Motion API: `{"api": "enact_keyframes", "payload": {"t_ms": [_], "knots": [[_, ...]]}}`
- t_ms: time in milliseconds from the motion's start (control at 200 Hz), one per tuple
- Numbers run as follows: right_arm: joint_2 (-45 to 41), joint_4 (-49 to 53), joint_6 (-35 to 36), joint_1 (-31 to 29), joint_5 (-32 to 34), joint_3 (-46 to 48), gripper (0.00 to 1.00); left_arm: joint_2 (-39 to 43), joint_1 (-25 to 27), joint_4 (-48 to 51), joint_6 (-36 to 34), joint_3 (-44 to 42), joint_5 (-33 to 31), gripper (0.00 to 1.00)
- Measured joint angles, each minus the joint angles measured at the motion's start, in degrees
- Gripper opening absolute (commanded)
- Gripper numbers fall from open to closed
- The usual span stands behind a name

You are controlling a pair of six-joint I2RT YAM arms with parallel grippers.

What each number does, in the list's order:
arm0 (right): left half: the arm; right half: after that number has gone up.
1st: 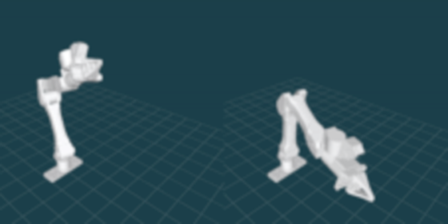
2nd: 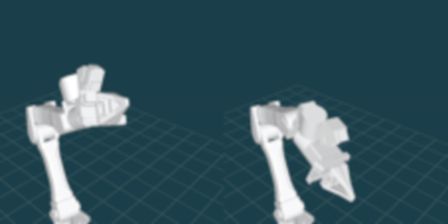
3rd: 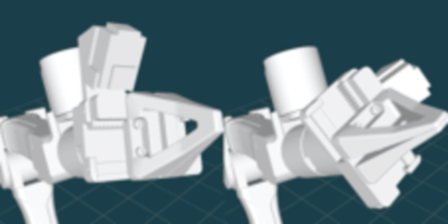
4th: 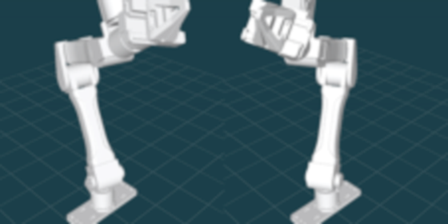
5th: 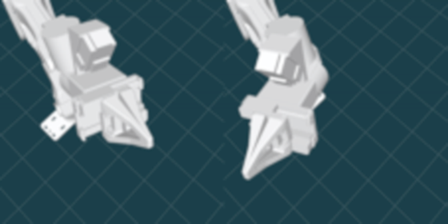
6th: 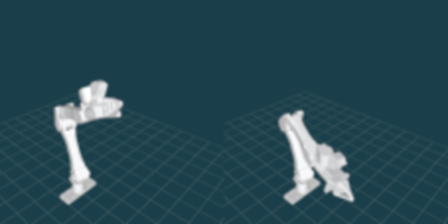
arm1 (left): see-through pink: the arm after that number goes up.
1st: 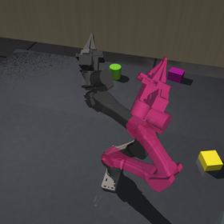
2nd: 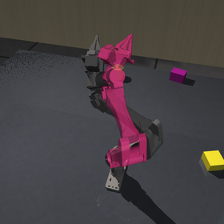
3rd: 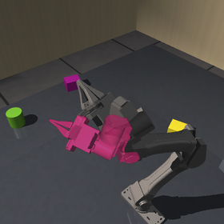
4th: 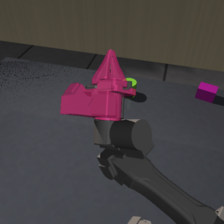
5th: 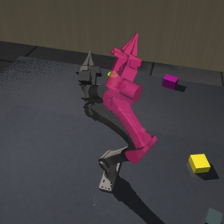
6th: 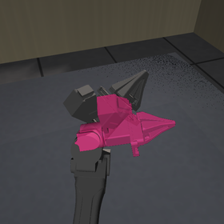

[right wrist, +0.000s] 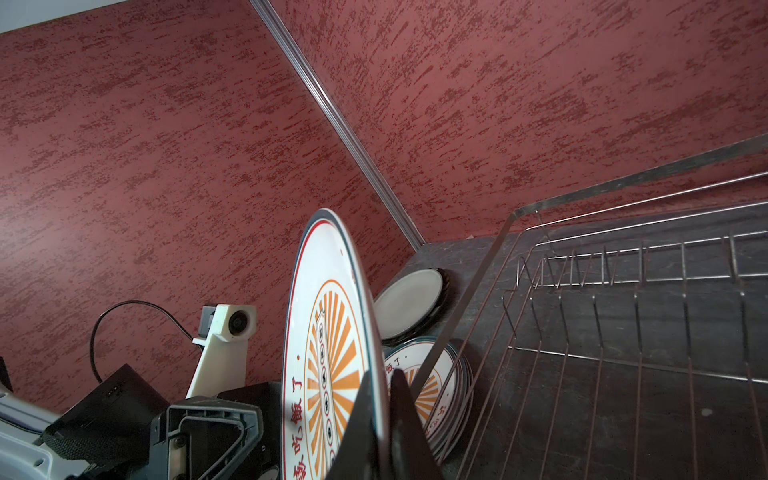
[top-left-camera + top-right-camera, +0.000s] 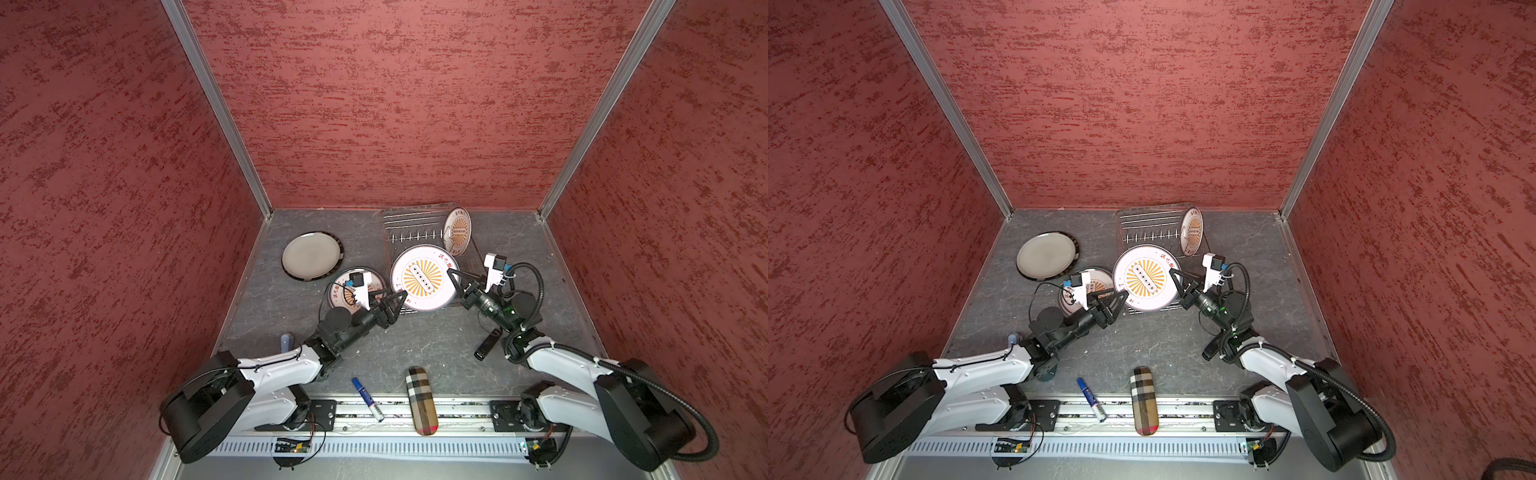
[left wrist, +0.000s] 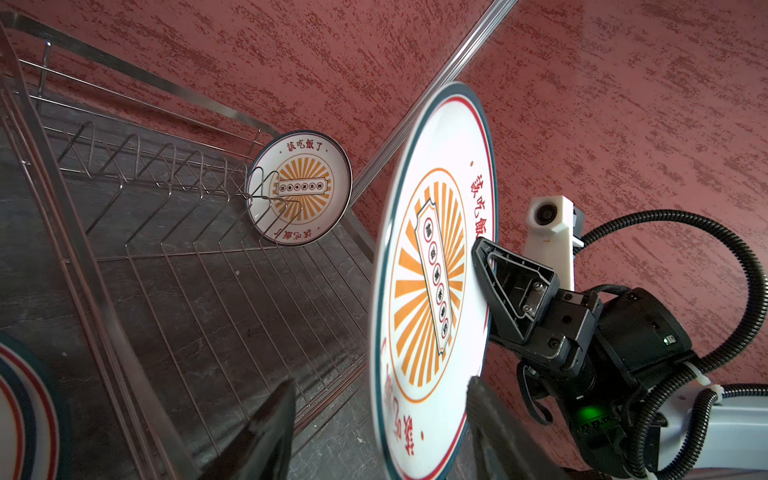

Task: Unload the plates from the dish rack
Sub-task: 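Carry the plate toward the left gripper while the left gripper approaches, then close the left gripper on the plate's rim while the right holds it, then open the right gripper and draw it back while the left holds the plate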

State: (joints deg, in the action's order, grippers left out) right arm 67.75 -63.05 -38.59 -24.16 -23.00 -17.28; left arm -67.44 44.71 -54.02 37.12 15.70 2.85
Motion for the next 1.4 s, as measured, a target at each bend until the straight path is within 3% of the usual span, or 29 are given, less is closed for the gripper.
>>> {"api": "enact_keyframes", "payload": {"t_ms": [301, 526, 721, 1012, 1087, 1273, 1398], "knots": [[2.4, -1.46, 0.0, -0.46, 0.13, 0.31, 0.0, -1.95, 0.0, 0.0, 1.31, 0.07, -0.39, 0.31], [4.15, -2.32, -0.09, -0.55, 0.11, 0.31, 0.0, -2.78, -0.02, 0.04, 2.03, 0.52, -0.66, 0.2], [4.15, -3.3, 0.24, -0.68, 0.11, 0.31, 0.0, -3.08, -0.13, -0.04, 3.61, 0.87, -1.75, 0.04], [4.15, -3.5, 0.5, -0.76, 0.13, 0.31, 0.0, -3.56, -0.35, -0.44, 5.68, 1.42, -1.7, 0.0], [4.15, -3.5, 0.74, -0.76, 0.07, 0.31, 0.14, -3.56, -0.35, -0.44, 5.79, 1.44, -1.73, 0.0], [4.59, -2.25, 1.49, -0.94, -1.18, -0.13, 0.36, -3.85, -0.28, -0.42, 5.55, 1.51, -1.79, 0.0], [5.44, -2.08, 1.27, -1.49, -3.43, -1.2, 0.71, -3.93, -0.35, -0.2, 5.57, 1.4, -2.19, 0.0]]}}
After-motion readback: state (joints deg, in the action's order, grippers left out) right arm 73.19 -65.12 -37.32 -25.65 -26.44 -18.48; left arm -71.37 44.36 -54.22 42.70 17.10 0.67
